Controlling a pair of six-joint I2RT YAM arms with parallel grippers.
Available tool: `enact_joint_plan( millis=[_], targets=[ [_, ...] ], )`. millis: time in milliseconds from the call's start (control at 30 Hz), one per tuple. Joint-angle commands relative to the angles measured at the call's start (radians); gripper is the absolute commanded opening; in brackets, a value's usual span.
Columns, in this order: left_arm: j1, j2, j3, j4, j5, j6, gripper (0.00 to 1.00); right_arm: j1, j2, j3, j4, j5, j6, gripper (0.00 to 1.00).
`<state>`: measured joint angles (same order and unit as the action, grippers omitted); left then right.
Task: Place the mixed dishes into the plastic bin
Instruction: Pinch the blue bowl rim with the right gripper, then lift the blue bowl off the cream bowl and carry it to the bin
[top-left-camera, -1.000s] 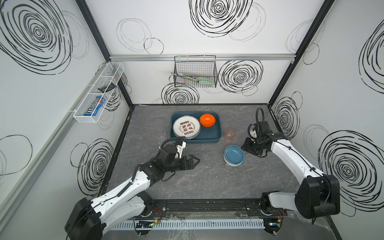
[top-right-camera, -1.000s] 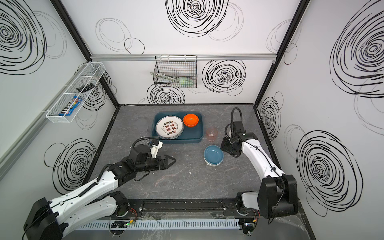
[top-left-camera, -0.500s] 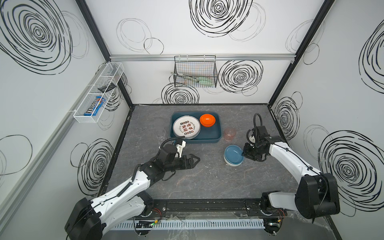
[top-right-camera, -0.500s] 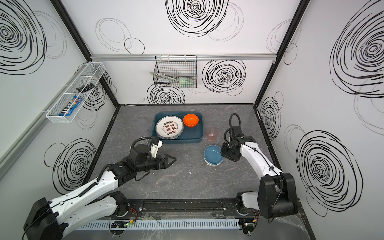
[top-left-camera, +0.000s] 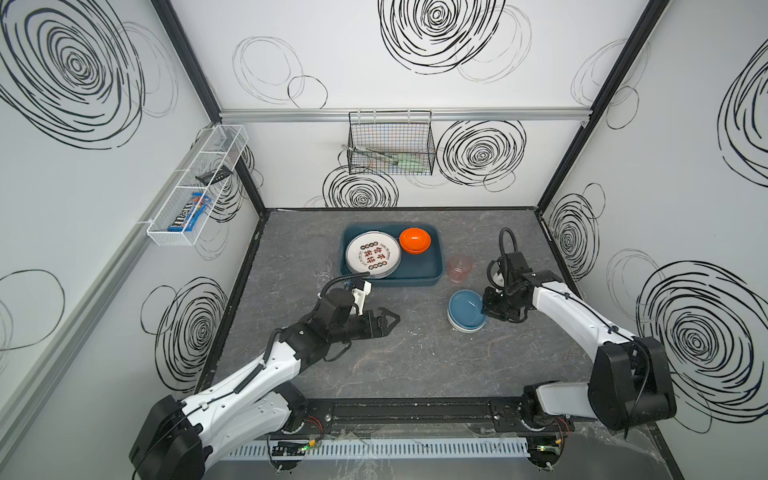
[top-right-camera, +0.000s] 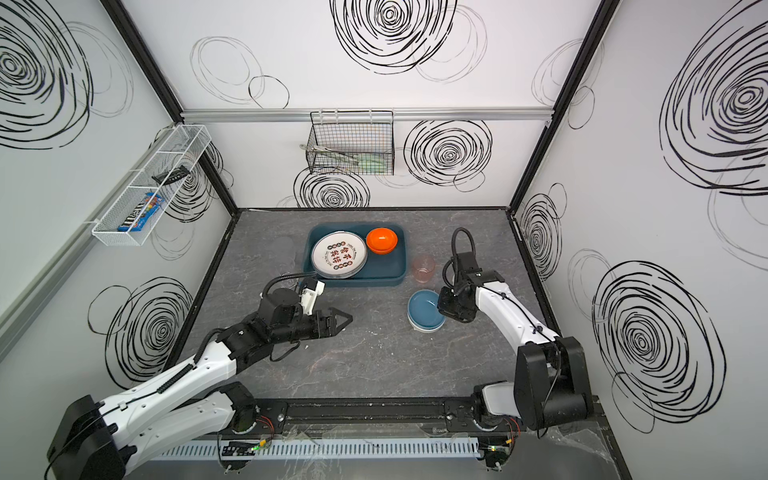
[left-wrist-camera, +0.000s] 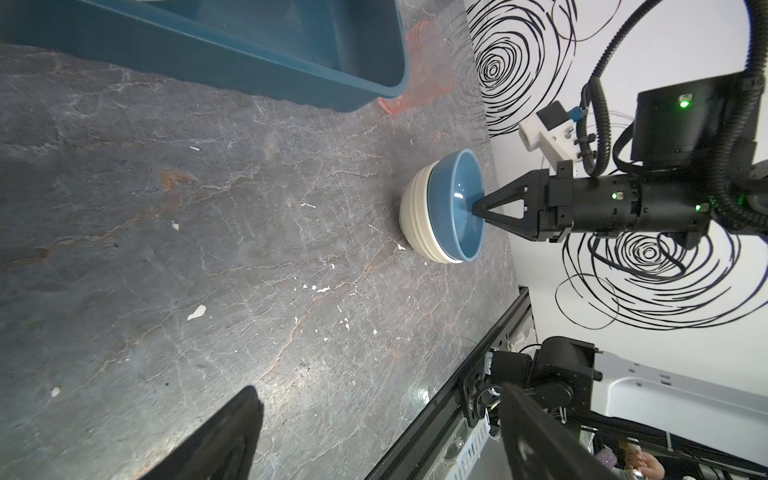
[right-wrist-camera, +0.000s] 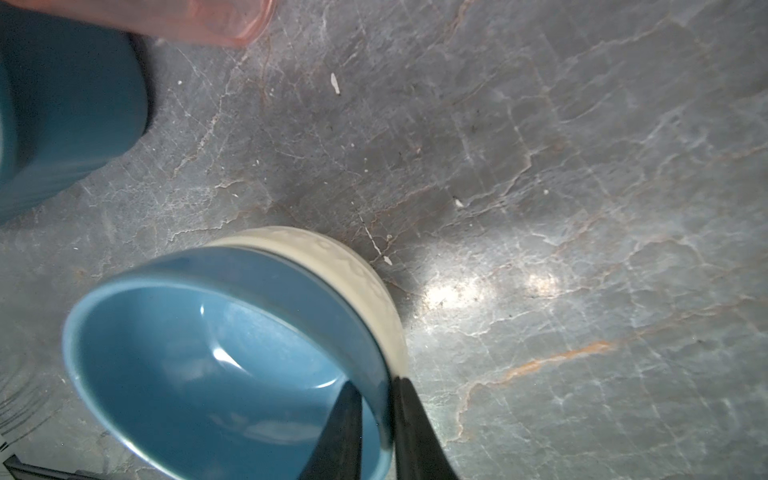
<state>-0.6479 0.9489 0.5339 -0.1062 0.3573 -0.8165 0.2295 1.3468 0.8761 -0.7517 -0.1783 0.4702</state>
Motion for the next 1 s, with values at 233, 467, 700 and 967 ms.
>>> enact_joint_plan(
  millis=[233, 467, 700, 967],
  targets=[
    [0.003, -0.003, -0.005, 0.035, -0.008, -0.003, 0.92, 0.026, 0.002, 0.023, -0.022, 0.051, -0.007, 0.12],
    [0.005, -0.014, -0.012, 0.038, -0.008, -0.006, 0.92, 0.036, -0.016, 0.049, -0.047, 0.071, -0.016, 0.05],
    [0.011, -0.029, -0.024, 0.037, -0.007, -0.007, 0.92, 0.041, -0.039, 0.08, -0.071, 0.088, -0.021, 0.0],
    [0.025, -0.049, -0.029, 0.027, -0.01, -0.006, 0.92, 0.051, -0.053, 0.129, -0.106, 0.082, -0.025, 0.0]
  ],
)
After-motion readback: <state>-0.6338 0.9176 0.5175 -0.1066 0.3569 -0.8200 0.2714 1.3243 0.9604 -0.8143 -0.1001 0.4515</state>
